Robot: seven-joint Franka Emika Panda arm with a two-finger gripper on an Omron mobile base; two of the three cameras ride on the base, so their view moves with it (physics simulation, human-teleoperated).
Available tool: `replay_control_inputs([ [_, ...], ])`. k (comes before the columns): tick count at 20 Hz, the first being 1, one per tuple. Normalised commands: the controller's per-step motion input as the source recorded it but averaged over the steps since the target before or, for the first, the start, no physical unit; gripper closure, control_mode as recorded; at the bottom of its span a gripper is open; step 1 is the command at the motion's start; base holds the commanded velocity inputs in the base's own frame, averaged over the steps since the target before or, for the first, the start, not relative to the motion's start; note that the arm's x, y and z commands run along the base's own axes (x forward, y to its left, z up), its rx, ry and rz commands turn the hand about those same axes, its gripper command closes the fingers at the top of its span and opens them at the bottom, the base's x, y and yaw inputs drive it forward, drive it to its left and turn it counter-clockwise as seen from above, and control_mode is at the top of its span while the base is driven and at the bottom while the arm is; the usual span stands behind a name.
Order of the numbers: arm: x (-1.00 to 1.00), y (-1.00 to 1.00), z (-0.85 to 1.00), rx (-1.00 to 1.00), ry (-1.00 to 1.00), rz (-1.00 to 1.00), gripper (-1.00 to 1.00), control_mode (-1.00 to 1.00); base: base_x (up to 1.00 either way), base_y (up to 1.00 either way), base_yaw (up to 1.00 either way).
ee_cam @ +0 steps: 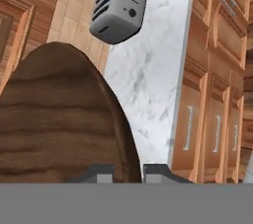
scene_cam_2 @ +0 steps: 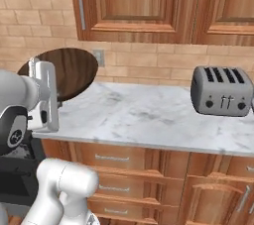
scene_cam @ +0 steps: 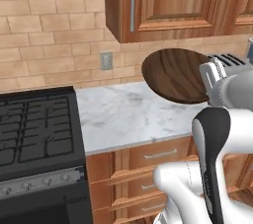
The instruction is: Clear the mugs and bowl far away from the sink.
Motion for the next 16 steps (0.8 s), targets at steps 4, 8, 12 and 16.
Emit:
replay_control_inputs([
  [4,0.00,0.00,0.00,0.00,0.00,0.00,1.00,1.00,0.80,-0.12,0.18],
  [8,0.00,0.00,0.00,0.00,0.00,0.00,1.00,1.00,0.25,0.00,0.12],
  [12,0.00,0.00,0.00,0.00,0.00,0.00,1.00,1.00,-0.01,-0.02,0.10],
  [16,0.00,0.00,0.00,0.00,0.00,0.00,1.00,1.00,-0.06,-0.01,0.09],
])
